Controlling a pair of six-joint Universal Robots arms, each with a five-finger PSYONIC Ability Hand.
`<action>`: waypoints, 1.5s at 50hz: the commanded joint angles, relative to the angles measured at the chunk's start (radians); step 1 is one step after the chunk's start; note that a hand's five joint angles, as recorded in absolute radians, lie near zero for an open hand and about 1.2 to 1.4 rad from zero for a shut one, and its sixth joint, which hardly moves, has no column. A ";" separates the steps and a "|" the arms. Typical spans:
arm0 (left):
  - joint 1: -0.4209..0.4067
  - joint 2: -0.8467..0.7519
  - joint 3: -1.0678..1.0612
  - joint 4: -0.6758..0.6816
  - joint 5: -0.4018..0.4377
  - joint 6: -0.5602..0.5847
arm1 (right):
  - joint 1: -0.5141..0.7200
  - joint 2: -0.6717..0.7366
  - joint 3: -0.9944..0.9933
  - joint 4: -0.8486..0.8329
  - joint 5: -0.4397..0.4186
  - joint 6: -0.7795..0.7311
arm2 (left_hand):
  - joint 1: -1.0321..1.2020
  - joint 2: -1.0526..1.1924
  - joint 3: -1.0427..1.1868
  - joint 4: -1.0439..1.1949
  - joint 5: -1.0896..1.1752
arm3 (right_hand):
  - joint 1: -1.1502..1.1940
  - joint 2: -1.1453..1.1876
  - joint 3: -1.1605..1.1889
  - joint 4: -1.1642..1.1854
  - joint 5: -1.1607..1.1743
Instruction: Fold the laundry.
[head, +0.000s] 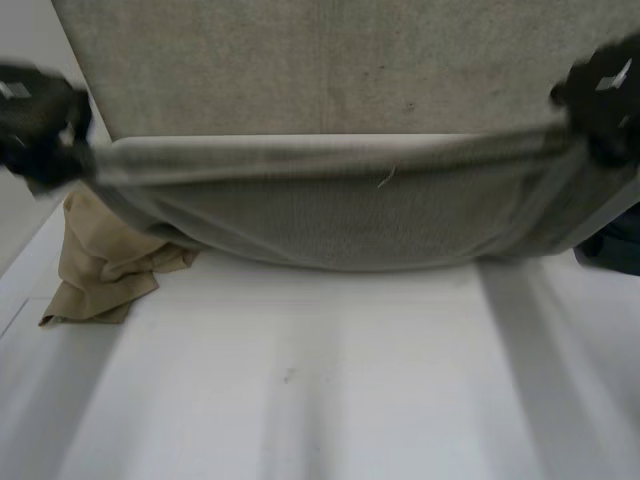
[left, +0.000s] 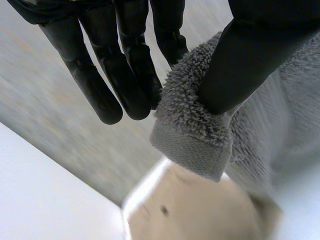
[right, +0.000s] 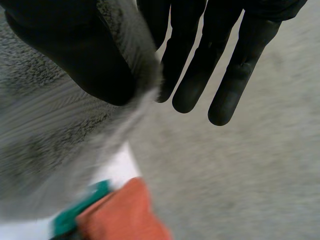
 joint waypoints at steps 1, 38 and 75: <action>-0.012 -0.030 0.162 -0.039 -0.012 -0.141 | -0.045 -0.013 -0.119 0.007 -0.020 0.138 | 0.232 0.203 0.207 0.199 0.240 | 0.249 0.217 0.204 0.197 0.198; -0.154 -0.602 0.841 0.324 -0.256 -0.368 | 0.038 0.465 -0.539 -0.651 0.124 0.342 | 0.232 0.203 0.207 0.199 0.240 | 0.249 0.217 0.204 0.197 0.198; -0.109 -0.320 -0.184 -0.040 -0.155 0.070 | -0.088 0.205 0.293 0.096 0.061 -0.144 | 0.232 0.203 0.207 0.199 0.240 | 0.249 0.217 0.204 0.197 0.198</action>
